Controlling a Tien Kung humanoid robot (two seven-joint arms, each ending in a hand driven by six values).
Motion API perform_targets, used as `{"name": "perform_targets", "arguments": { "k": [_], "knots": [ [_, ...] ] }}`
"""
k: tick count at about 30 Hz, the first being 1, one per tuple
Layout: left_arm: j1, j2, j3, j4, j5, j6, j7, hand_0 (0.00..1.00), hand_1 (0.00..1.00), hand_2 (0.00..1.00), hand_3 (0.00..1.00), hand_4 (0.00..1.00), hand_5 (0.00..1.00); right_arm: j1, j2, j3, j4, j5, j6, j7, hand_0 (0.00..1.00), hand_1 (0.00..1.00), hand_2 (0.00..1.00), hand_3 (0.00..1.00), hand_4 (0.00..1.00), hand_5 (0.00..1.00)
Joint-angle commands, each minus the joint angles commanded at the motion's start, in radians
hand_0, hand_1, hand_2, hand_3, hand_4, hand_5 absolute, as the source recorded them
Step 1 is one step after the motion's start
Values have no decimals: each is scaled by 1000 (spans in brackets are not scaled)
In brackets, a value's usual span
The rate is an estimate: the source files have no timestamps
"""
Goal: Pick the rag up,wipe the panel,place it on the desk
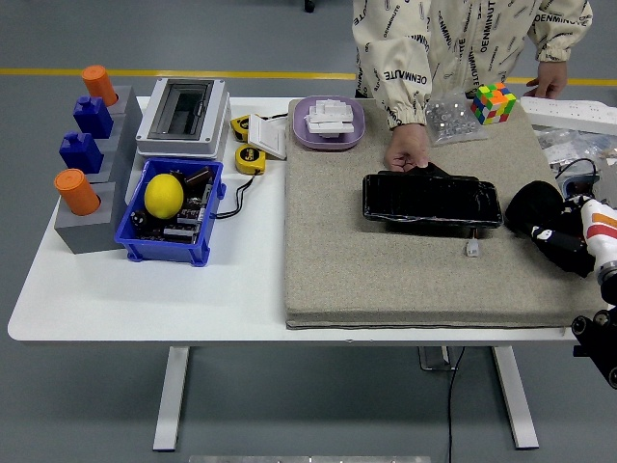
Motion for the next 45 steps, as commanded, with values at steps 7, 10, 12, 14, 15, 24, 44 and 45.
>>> {"name": "perform_targets", "arguments": {
  "k": [7, 10, 12, 14, 15, 24, 44, 45],
  "knots": [
    [-1, 0, 0, 0, -1, 0, 0, 604, 636, 638, 562, 631, 447, 21, 15, -10, -28, 9, -16, 5, 666, 625, 702, 712, 998, 671],
    [-1, 0, 0, 0, -1, 0, 0, 604, 637, 636, 562, 631, 447, 25, 21, -14, -33, 11, -21, 8, 650, 621, 701, 708, 998, 659],
    [-1, 0, 1, 0, -2, 0, 0, 604, 637, 636, 562, 631, 447, 27, 26, -17, -38, 12, -26, 10, 650, 621, 701, 708, 998, 659],
    [-2, 0, 2, 0, -3, 0, 0, 604, 637, 636, 562, 631, 447, 27, 29, -21, -42, 15, -32, 14, 650, 621, 701, 708, 998, 659],
    [-2, 0, 3, 0, -3, 0, 0, 604, 636, 637, 562, 631, 447, 27, 30, -24, -45, 18, -36, 18, 617, 605, 682, 690, 998, 645],
    [-4, -1, 6, 0, -5, 0, 0, 604, 636, 637, 562, 631, 447, 28, 34, -36, -70, 26, -86, 36, 579, 585, 652, 627, 998, 612],
    [-2, -2, 14, -1, -9, -1, 0, 603, 636, 637, 562, 631, 448, 24, 40, -39, -124, 28, -162, 54, 491, 525, 539, 522, 998, 505],
    [-3, -1, 16, -1, -10, -1, 0, 604, 636, 637, 563, 631, 448, 25, 42, -39, -130, 30, -163, 55, 478, 516, 530, 523, 998, 501]
  ]
}}
